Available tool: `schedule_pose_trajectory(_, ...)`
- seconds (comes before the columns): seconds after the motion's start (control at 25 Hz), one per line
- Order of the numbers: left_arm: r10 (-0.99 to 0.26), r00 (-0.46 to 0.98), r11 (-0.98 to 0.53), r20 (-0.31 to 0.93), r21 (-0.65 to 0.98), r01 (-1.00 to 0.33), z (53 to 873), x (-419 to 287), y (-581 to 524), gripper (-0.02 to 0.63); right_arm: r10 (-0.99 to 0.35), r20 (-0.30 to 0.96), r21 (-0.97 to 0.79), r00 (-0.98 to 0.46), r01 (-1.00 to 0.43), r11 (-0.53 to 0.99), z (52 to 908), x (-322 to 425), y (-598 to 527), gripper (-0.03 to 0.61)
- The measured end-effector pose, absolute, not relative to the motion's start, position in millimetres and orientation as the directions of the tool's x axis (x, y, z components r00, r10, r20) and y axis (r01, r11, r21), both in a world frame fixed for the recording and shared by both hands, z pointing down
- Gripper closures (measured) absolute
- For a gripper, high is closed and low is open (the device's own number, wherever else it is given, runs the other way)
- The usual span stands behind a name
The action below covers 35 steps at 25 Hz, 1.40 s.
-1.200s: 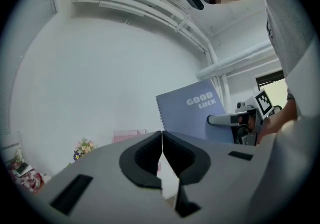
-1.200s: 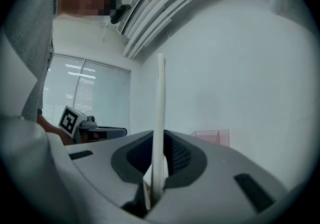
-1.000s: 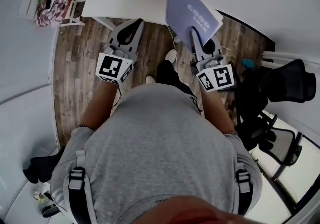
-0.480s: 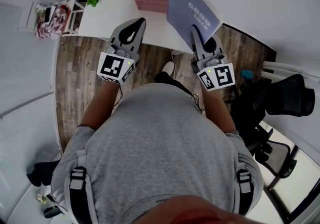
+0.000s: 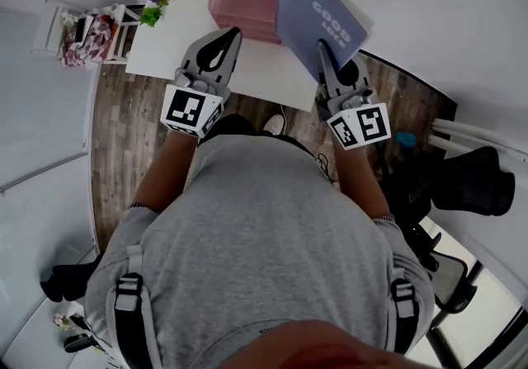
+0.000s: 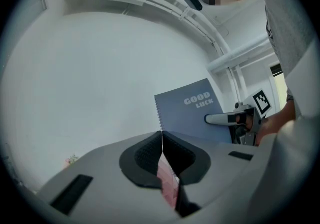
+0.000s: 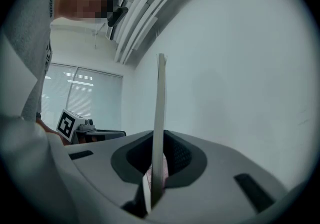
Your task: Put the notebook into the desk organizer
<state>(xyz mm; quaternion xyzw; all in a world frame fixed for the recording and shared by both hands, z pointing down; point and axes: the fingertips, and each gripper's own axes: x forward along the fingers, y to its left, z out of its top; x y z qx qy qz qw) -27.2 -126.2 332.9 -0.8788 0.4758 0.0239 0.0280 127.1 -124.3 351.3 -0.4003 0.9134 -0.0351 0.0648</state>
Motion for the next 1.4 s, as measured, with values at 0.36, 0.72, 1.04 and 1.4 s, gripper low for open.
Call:
schedule_pose_trajectory(0.36,-0.845,0.53,-0.53,-0.07,-0.025,-0.848,334,-53,-176,0.591,-0.698,-0.089,-0.148,-0.71,-0.684,0.715,348,95,-172,0.538)
schedule_pose_trajectory(0.72,-0.824,0.56,-0.56,-0.081,-0.022,-0.828,332,-87,-241,0.592,-0.659,-0.032,-0.329,-0.752,-0.614,0.717,356,54,-235,0.538)
schedule_pose_trajectory(1.04,-0.808,0.584,-0.585,-0.072,-0.004,-0.811,339,-99,-281,0.591,-0.628,0.017,-0.469,-0.778,-0.561,0.683,372,34,-276,0.538)
schedule_pose_trajectory(1.4,-0.793,0.606,-0.608,-0.063,-0.002,-0.794,343,-100,-311,0.592,-0.62,0.015,-0.6,-0.784,-0.503,0.622,380,27,-306,0.538)
